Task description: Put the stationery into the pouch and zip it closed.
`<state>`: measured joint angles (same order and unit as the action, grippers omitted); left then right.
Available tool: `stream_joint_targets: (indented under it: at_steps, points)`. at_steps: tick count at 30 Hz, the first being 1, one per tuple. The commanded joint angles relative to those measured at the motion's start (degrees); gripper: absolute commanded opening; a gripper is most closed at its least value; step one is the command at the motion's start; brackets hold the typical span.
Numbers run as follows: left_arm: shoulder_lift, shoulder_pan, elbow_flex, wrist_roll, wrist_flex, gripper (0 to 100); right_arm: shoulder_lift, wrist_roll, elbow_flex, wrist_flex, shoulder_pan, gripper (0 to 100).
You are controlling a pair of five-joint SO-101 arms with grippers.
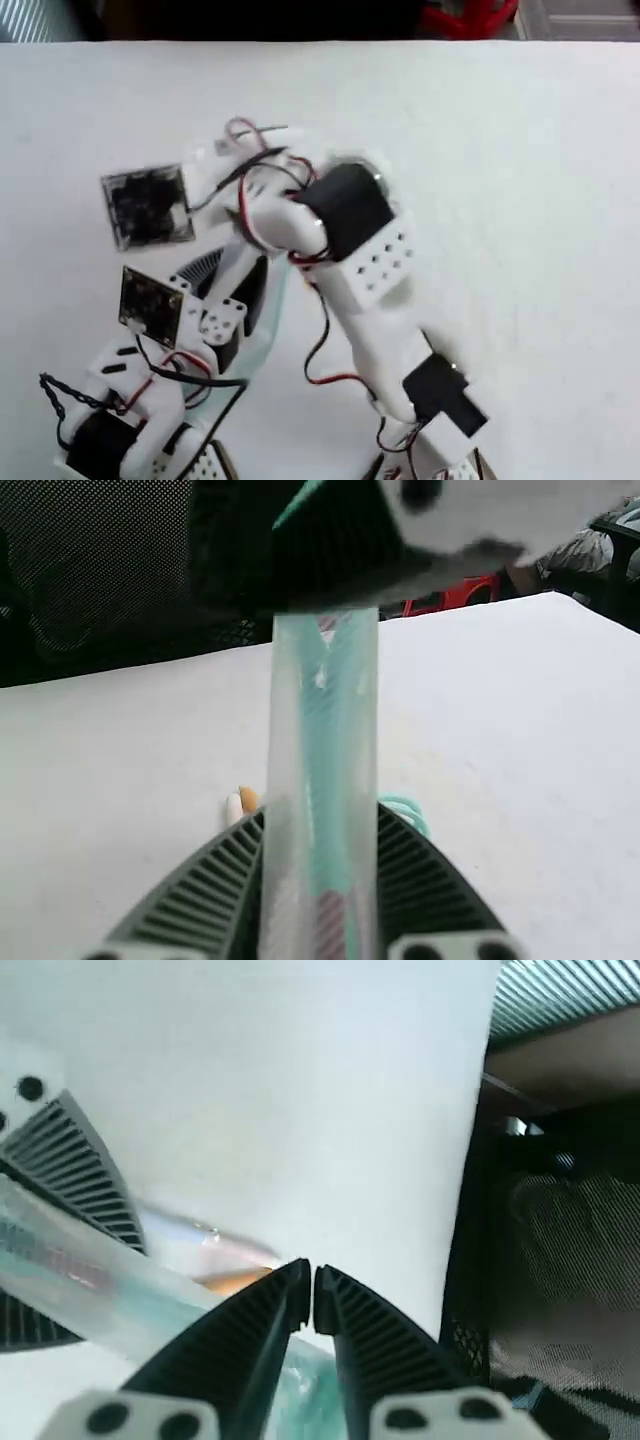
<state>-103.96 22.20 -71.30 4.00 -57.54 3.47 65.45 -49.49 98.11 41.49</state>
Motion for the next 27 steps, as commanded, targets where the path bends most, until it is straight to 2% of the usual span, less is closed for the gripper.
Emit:
stream_joint_targets:
  at_steps: [1,3,9,10,14,17,19,24,27]
  points:
    - [-0.75,-0.40,0.88,0.26,1.05,9,-1.19,-11.96,-8.88,0.22,-6.37,17.7]
    - [-0.75,-0.40,0.88,0.26,1.05,9,-1.80,-19.52,-11.60,0.31,-9.27,27.8]
    - [-0.75,-0.40,0.88,0.26,1.05,9,-6.46,-21.63,-2.20,0.40,-9.27,24.8]
    - [-0.75,-0.40,0.88,0.26,0.88,9,-7.60,-23.82,-0.97,0.22,-8.75,25.2]
    - [-0.75,-0.40,0.88,0.26,0.79,9,-9.89,-42.11,-2.02,-5.58,-9.98,25.5]
    - [-0.75,-0.40,0.88,0.26,0.70,9,-9.63,-42.99,-1.76,-7.69,-13.93,25.7]
    - [-0.75,-0.40,0.88,0.26,0.70,9,-8.13,-46.51,-1.67,-5.93,-15.43,27.6]
    - [-0.75,-0.40,-0.88,0.26,2.20,9,-5.41,-74.73,-2.29,-4.00,-16.04,28.9]
    - [-0.75,-0.48,-1.32,0.26,2.99,9,-5.32,-87.12,-2.29,-2.15,-14.73,28.9]
